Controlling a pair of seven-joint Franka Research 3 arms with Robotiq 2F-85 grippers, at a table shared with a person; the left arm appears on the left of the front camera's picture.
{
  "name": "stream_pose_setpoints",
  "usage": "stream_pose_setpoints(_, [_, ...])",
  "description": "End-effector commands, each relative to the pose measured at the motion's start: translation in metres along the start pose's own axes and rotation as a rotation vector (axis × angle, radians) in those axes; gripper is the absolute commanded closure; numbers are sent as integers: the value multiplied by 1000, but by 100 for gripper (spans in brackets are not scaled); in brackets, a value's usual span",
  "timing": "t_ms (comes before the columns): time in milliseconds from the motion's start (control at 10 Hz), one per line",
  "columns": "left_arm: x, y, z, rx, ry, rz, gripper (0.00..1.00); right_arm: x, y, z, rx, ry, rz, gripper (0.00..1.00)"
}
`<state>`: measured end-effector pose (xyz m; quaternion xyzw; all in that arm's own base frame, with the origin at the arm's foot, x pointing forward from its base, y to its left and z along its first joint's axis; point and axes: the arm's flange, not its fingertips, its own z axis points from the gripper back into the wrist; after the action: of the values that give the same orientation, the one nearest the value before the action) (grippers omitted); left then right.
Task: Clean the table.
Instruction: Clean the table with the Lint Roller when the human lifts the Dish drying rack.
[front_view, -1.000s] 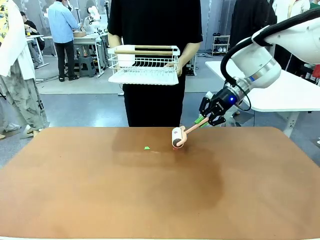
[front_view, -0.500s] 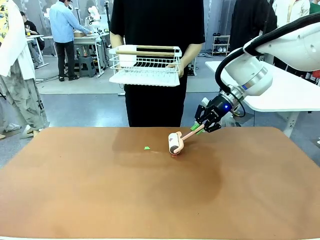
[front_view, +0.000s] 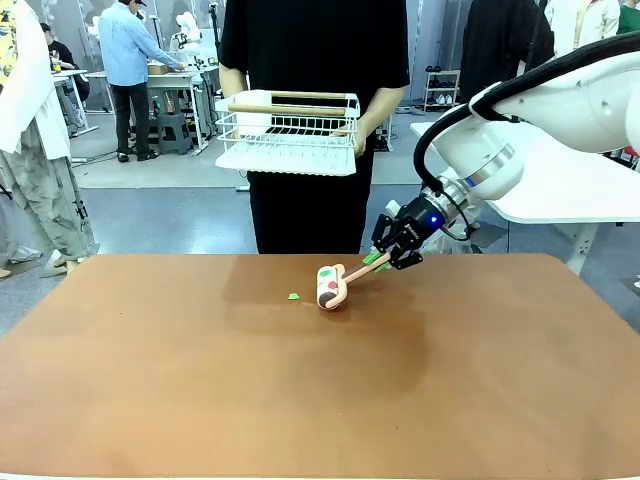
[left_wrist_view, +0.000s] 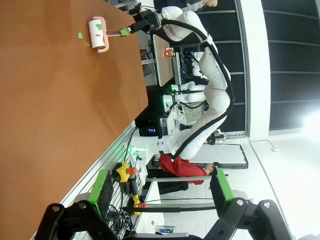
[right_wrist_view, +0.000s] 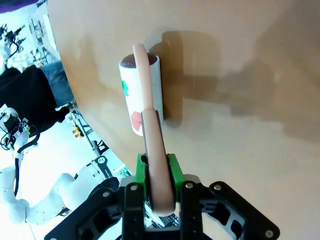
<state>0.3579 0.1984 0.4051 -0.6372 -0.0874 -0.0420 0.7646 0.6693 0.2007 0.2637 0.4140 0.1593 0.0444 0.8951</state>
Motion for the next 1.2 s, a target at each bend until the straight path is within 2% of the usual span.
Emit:
stream_pose_setpoints(0, [-2, -1, 2, -2, -1, -3, 0, 6, -5, -42, -52, 34, -21, 78])
stream_pose_setpoints(200, [-2, -1, 2, -2, -1, -3, 0, 13, -2, -78, -65, 74, -24, 78])
stream_pose_setpoints(400, [-2, -1, 2, -2, -1, -3, 0, 16, 14, -111, -95, 73, 15, 78])
stream_pose_setpoints(700, [-2, -1, 2, -2, -1, -3, 0, 20, 36, -142, -87, 106, 38, 78])
stream_pose_setpoints(1100, [-2, -1, 2, -2, -1, -3, 0, 9, 51, -142, -74, 107, 80, 78])
